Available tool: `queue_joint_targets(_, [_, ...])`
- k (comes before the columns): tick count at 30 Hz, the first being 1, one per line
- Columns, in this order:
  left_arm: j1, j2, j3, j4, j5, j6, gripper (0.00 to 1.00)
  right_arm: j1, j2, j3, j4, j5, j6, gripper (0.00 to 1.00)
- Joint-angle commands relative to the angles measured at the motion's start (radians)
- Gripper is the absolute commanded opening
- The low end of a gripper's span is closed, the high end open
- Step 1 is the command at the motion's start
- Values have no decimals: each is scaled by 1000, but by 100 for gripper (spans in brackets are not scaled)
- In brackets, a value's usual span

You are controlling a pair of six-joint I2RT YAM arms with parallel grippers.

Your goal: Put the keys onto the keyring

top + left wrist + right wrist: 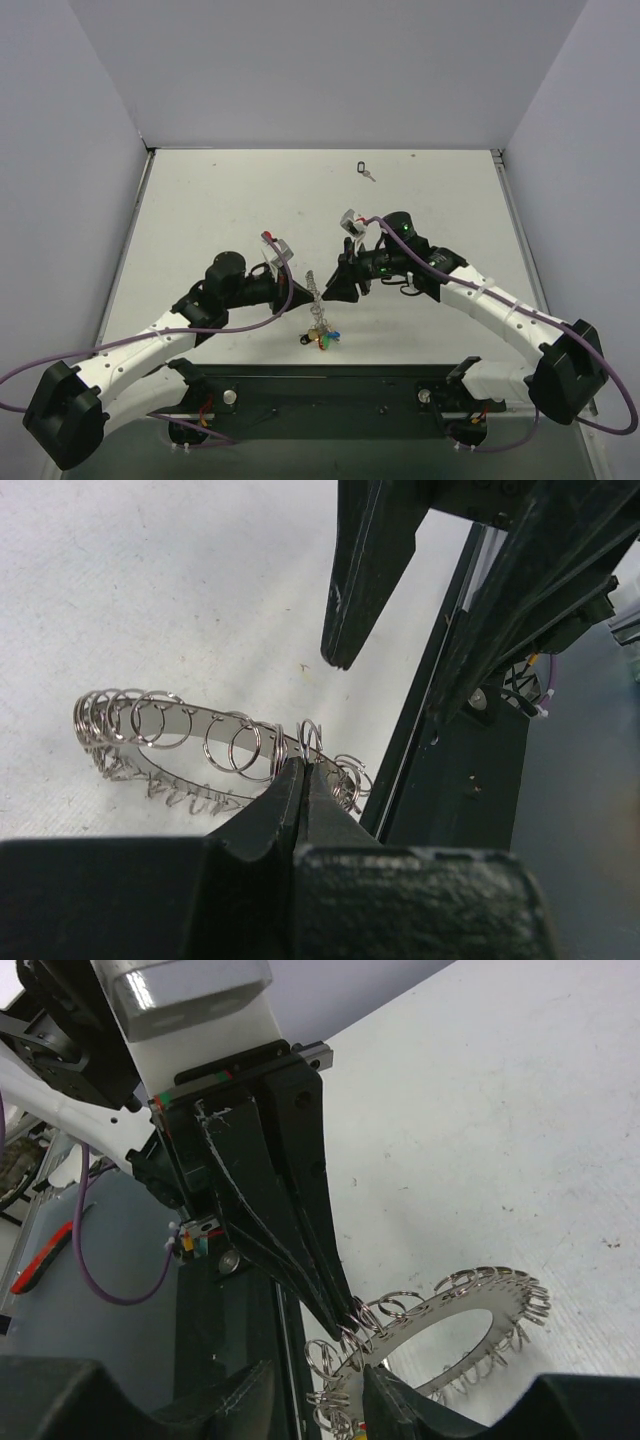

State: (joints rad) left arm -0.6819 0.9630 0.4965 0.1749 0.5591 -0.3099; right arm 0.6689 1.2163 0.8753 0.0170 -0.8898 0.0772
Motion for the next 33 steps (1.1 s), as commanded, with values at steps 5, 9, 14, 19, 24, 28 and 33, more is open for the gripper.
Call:
queue_joint_targets(5, [-5,-15,60,70,39,-6,0,8,49,22,23,-37,-14,33])
queue_joint_targets(9, [-5,-12,59,84,41,-12,0,12,63,13,35,-9,-10,33])
queue_joint_targets(14, [-5,-1,57,100,55,-20,0,12,63,-4,99,-3,19,34])
queue_joint_targets(19, [-7,5,62,109,68,-20,0,21,77,1,135,-18,39,34])
queue_joint_targets(24, [-7,8,66,115,65,-17,0,32,89,5,129,-38,35,34])
queue_joint_targets(28, [-7,14,70,130,76,-21,0,37,88,2,120,-44,26,35])
queue_joint_targets(33, [-7,20,68,143,85,-28,0,38,89,7,115,-46,22,33])
